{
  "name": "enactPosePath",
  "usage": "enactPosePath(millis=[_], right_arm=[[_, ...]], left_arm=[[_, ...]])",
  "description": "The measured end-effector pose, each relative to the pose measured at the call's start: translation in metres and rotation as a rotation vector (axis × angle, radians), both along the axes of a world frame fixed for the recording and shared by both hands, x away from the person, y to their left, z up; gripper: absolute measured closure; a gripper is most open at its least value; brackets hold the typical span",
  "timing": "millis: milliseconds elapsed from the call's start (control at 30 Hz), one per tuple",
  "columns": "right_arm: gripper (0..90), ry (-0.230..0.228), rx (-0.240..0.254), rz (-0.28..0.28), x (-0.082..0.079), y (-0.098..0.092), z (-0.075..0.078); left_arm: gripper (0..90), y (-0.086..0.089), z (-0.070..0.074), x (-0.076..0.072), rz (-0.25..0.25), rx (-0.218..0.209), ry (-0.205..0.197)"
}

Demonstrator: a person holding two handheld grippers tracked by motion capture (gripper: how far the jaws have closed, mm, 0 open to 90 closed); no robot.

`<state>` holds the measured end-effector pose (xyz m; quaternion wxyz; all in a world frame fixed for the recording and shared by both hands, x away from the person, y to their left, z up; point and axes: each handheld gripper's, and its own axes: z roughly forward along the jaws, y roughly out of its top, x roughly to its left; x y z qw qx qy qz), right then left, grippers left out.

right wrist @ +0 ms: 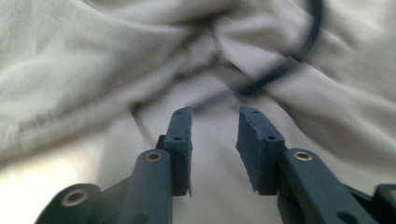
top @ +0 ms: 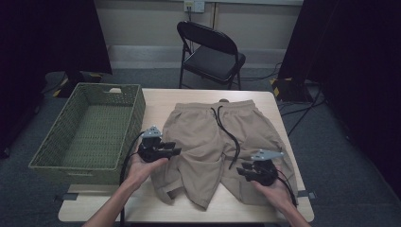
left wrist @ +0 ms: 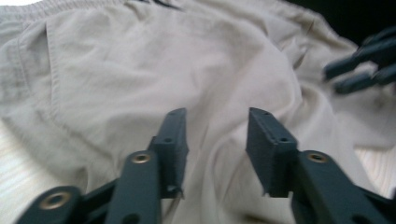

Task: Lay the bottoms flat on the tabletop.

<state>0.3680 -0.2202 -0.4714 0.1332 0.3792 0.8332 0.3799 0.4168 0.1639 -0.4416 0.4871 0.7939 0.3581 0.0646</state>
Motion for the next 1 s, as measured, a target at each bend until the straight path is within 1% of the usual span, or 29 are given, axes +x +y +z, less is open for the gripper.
enactPosePath(millis=[33, 67, 100, 133, 200, 233, 300, 333, 367, 400, 433, 467, 500, 533, 567, 600, 667, 733, 800, 867, 933, 1000], right_arm=[[66.9, 0.000, 0.000, 0.000, 0.000, 0.000, 0.000], [67.1, 0.004, 0.007, 0.032, 0.006, 0.017, -0.002], [67.2, 0.001, 0.003, 0.042, 0.008, 0.023, -0.003], [67.1, -0.003, 0.001, 0.045, 0.010, 0.029, -0.004], [66.3, 0.004, 0.014, 0.056, 0.016, 0.040, -0.006], [66.1, -0.004, 0.016, 0.055, 0.019, 0.046, -0.007], [65.2, 0.003, 0.033, 0.064, 0.024, 0.053, -0.008], [64.1, 0.009, 0.031, 0.067, 0.025, 0.057, -0.010], [63.5, 0.013, 0.014, 0.074, 0.025, 0.062, -0.012], [63.0, 0.013, -0.004, 0.084, 0.025, 0.064, -0.015], [62.7, 0.019, -0.023, 0.093, 0.023, 0.066, -0.018], [62.3, 0.018, -0.039, 0.102, 0.022, 0.067, -0.019], [62.3, -0.002, -0.046, 0.110, 0.018, 0.067, -0.021], [62.3, 0.000, -0.046, 0.115, 0.016, 0.066, -0.021], [62.3, -0.003, -0.049, 0.124, 0.014, 0.064, -0.021], [62.3, -0.005, -0.050, 0.135, 0.011, 0.061, -0.021], [62.4, -0.003, -0.055, 0.143, 0.006, 0.055, -0.020], [62.4, 0.003, -0.068, 0.142, 0.000, 0.047, -0.019], [62.4, 0.007, -0.073, 0.142, -0.006, 0.038, -0.018], [62.3, 0.018, -0.084, 0.147, -0.013, 0.032, -0.017], [62.3, 0.026, -0.097, 0.155, -0.021, 0.025, -0.015], [62.3, 0.030, -0.107, 0.151, -0.025, 0.019, -0.014]], left_arm=[[65.3, -0.001, 0.000, 0.002, 0.005, 0.003, -0.001], [67.9, 0.000, -0.002, 0.009, 0.035, -0.009, -0.007], [69.9, 0.001, -0.004, 0.011, 0.049, -0.022, 0.000], [72.2, 0.001, -0.008, 0.015, 0.063, -0.018, 0.011], [73.5, -0.001, -0.018, 0.022, 0.082, 0.056, 0.037], [73.5, -0.001, -0.022, 0.024, 0.089, 0.072, 0.047], [71.7, -0.003, -0.031, 0.029, 0.085, 0.107, 0.069], [68.6, -0.006, -0.036, 0.031, 0.064, 0.142, 0.089], [66.8, -0.009, -0.039, 0.032, 0.073, 0.197, 0.081], [64.9, -0.010, -0.043, 0.033, 0.086, 0.226, 0.088], [63.7, -0.010, -0.045, 0.034, 0.086, 0.238, 0.102], [64.0, -0.008, -0.047, 0.035, 0.095, 0.248, 0.074], [64.1, -0.008, -0.047, 0.036, 0.116, 0.247, 0.075], [63.3, -0.007, -0.047, 0.037, 0.142, 0.240, 0.081], [63.3, -0.008, -0.048, 0.038, 0.156, 0.264, 0.058], [63.3, -0.008, -0.048, 0.038, 0.155, 0.281, 0.041], [62.8, -0.011, -0.050, 0.038, 0.153, 0.315, -0.008], [62.6, -0.009, -0.051, 0.041, 0.162, 0.309, -0.015], [62.6, -0.008, -0.052, 0.043, 0.186, 0.293, -0.014], [62.6, -0.008, -0.052, 0.043, 0.183, 0.294, -0.026], [62.5, -0.006, -0.053, 0.045, 0.197, 0.294, -0.027], [62.5, -0.004, -0.053, 0.046, 0.195, 0.290, -0.031]])
